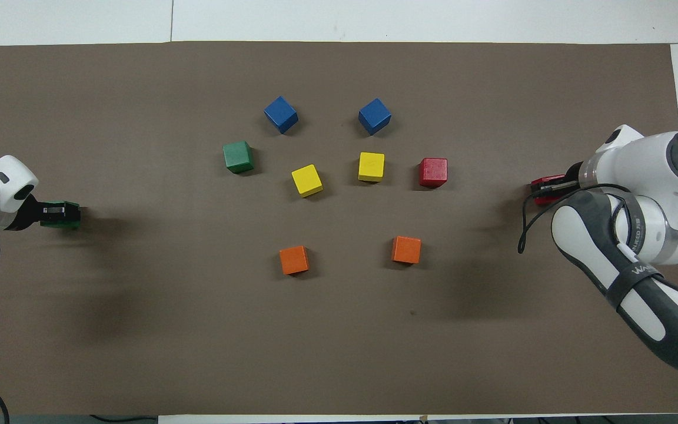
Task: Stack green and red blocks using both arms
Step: 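Lower and release the cubes with the left and right grippers, then grasp the second green cube with the left gripper while the right grasps red, then stack the green cube on green with the left gripper while the right stacks red, then open the left gripper and withdraw it from the green stack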
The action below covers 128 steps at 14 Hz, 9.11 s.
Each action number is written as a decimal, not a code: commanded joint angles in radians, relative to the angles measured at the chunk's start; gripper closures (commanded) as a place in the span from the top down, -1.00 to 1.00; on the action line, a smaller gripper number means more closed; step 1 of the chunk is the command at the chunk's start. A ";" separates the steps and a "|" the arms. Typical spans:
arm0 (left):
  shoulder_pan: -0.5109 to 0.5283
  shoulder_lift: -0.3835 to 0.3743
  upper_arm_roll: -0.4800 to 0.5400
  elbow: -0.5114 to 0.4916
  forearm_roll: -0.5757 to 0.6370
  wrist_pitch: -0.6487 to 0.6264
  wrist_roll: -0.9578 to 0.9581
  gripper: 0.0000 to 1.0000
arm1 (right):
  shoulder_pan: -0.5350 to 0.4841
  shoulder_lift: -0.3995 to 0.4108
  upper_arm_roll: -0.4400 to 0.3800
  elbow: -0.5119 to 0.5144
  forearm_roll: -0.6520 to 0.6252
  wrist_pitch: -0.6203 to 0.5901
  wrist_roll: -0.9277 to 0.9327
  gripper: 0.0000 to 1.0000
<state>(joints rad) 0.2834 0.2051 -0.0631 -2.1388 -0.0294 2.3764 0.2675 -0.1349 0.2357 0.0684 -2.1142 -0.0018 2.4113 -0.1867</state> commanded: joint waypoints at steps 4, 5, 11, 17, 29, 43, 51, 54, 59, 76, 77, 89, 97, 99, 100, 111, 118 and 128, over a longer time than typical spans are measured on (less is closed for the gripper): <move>0.008 0.008 -0.009 -0.013 -0.049 0.029 -0.031 -1.00 | -0.014 0.000 0.007 -0.020 -0.001 0.026 -0.005 -1.00; 0.003 0.008 -0.009 -0.013 -0.049 0.030 -0.028 -1.00 | -0.014 0.005 0.007 -0.020 -0.001 0.026 -0.004 -0.12; -0.009 0.013 -0.007 -0.013 -0.047 0.041 -0.005 1.00 | -0.014 0.002 0.007 0.000 -0.001 0.005 -0.002 1.00; -0.032 0.008 -0.007 0.057 -0.047 -0.034 -0.008 1.00 | 0.033 -0.047 0.017 0.354 0.000 -0.449 0.108 1.00; -0.493 0.212 -0.004 0.606 0.002 -0.394 -0.655 1.00 | 0.337 0.155 0.016 0.536 -0.026 -0.382 0.608 1.00; -0.579 0.313 -0.004 0.473 0.052 -0.106 -0.728 1.00 | 0.376 0.182 0.018 0.295 -0.027 -0.090 0.693 1.00; -0.595 0.309 -0.003 0.438 0.058 -0.052 -0.732 -0.03 | 0.362 0.186 0.016 0.255 -0.027 -0.014 0.653 0.99; -0.596 0.304 -0.001 0.451 0.115 -0.098 -0.731 -1.00 | 0.360 0.189 0.016 0.243 -0.029 -0.001 0.629 0.16; -0.543 0.226 -0.001 0.482 0.109 -0.219 -0.714 -1.00 | 0.328 0.182 0.010 0.351 -0.064 -0.169 0.583 -1.00; -0.030 -0.055 -0.006 0.119 0.068 -0.140 -0.103 -1.00 | -0.017 -0.136 0.011 0.054 -0.050 -0.191 0.013 -1.00; -0.030 -0.056 -0.006 0.114 0.068 -0.131 -0.085 -1.00 | -0.017 -0.136 0.010 0.042 -0.052 -0.173 0.015 -1.00; -0.018 -0.073 -0.004 0.014 0.034 -0.029 -0.073 -1.00 | -0.011 -0.145 0.014 -0.027 -0.049 -0.078 0.006 -1.00; -0.018 -0.069 -0.004 0.000 0.034 -0.032 -0.057 1.00 | -0.017 -0.147 0.013 -0.030 0.022 -0.072 -0.057 -1.00; -0.018 -0.069 -0.004 0.002 0.034 -0.035 -0.057 1.00 | -0.017 -0.147 0.011 -0.030 0.023 -0.074 -0.057 -1.00; -0.018 -0.069 -0.004 0.003 0.034 -0.037 -0.057 1.00 | -0.017 -0.148 0.011 -0.032 0.023 -0.074 -0.059 -1.00; -0.030 -0.145 -0.001 0.261 0.034 -0.382 -0.036 1.00 | -0.019 -0.147 0.008 -0.046 0.022 -0.067 -0.062 -1.00; -0.047 -0.231 -0.033 0.396 0.034 -0.609 -0.151 1.00 | -0.019 -0.139 0.008 -0.053 0.022 -0.046 -0.060 -1.00; -0.101 -0.230 -0.040 0.516 0.034 -0.810 -0.152 1.00 | -0.019 -0.133 0.008 -0.055 0.022 -0.044 -0.057 -1.00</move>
<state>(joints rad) 0.2031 -0.0345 -0.1108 -1.6517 0.0133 1.5928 0.1259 -0.1373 0.1133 0.0702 -2.1511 -0.0016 2.3392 -0.2085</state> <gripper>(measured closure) 0.000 0.454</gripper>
